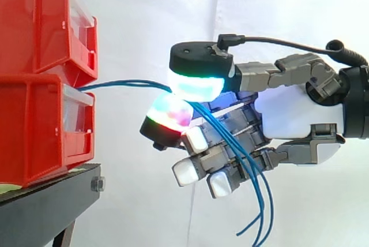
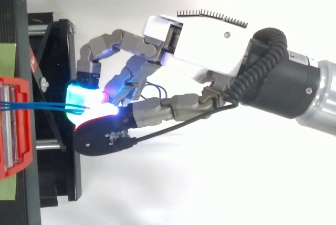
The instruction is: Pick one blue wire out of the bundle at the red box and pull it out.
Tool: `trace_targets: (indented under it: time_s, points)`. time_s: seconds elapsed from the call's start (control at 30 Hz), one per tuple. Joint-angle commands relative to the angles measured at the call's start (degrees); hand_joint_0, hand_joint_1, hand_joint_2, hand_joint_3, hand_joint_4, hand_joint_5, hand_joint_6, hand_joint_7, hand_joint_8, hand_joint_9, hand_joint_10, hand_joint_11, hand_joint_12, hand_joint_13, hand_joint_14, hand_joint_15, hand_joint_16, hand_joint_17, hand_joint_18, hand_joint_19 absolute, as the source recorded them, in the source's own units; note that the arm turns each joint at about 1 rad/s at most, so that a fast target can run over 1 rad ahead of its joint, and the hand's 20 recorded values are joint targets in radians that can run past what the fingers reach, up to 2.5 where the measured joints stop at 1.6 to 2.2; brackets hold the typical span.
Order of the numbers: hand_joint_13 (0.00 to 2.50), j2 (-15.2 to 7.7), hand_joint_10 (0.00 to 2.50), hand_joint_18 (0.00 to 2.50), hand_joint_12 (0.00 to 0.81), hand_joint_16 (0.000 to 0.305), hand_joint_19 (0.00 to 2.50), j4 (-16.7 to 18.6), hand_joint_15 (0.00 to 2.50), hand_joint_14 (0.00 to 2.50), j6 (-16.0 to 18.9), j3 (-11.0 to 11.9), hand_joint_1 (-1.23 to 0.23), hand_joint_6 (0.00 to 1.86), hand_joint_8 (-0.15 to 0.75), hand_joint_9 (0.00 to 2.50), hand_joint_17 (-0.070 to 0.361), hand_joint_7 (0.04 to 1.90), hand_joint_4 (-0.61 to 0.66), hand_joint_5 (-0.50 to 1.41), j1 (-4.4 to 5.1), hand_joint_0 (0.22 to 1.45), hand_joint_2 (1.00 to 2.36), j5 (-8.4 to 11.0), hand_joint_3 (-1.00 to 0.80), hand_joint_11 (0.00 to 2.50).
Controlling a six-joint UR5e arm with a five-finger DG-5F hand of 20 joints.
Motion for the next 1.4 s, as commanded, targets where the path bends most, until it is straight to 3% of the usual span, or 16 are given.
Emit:
trace_targets:
  time_s: [0.0, 0.37, 0.6, 0.77, 0.9, 1.2, 1.37]
  points:
    - [0.95, 0.0, 0.02, 0.93, 0.478, 0.062, 0.59, 0.0, 0.49, 0.02, 0.0, -0.01, -0.79, 0.9, 0.415, 0.95, 0.14, 1.17, 0.22, -0.21, -0.06, 0.66, 1.02, -0.07, -0.16, 0.78]
    - [0.93, 0.0, 0.02, 0.92, 0.461, 0.061, 0.55, 0.0, 0.48, 0.02, 0.18, -0.01, -0.82, 0.89, 0.399, 0.89, 0.137, 0.98, 0.22, -0.22, -0.15, 0.76, 1.01, -0.07, -0.38, 0.79]
    - [0.95, 0.0, 0.02, 0.92, 0.466, 0.06, 0.57, 0.0, 0.48, 0.02, 0.26, -0.01, -0.79, 0.87, 0.408, 0.92, 0.136, 0.99, 0.28, -0.21, -0.24, 0.67, 1.0, -0.07, -0.44, 0.76]
    - [0.96, 0.0, 0.02, 0.92, 0.483, 0.061, 0.61, 0.0, 0.5, 0.02, 0.26, -0.01, -0.65, 0.85, 0.414, 0.95, 0.138, 1.06, 0.27, -0.19, -0.24, 0.6, 1.01, -0.07, -0.38, 0.72]
    - [0.96, 0.0, 0.02, 0.93, 0.487, 0.062, 0.62, 0.0, 0.49, 0.02, 0.26, -0.01, -0.63, 0.85, 0.419, 0.96, 0.139, 1.1, 0.25, -0.18, -0.15, 0.59, 1.01, -0.07, -0.32, 0.73]
    - [0.97, 0.0, 0.02, 0.95, 0.482, 0.061, 0.58, 0.0, 0.5, 0.02, 0.35, -0.01, -0.81, 0.9, 0.428, 0.95, 0.138, 1.13, 0.23, -0.2, -0.24, 0.65, 1.02, -0.07, -0.12, 0.78]
    - [0.97, 0.0, 0.02, 0.95, 0.479, 0.062, 0.59, 0.0, 0.5, 0.02, 0.35, -0.01, -0.81, 0.89, 0.422, 0.94, 0.139, 1.17, 0.25, -0.21, -0.24, 0.64, 1.02, -0.07, -0.05, 0.74]
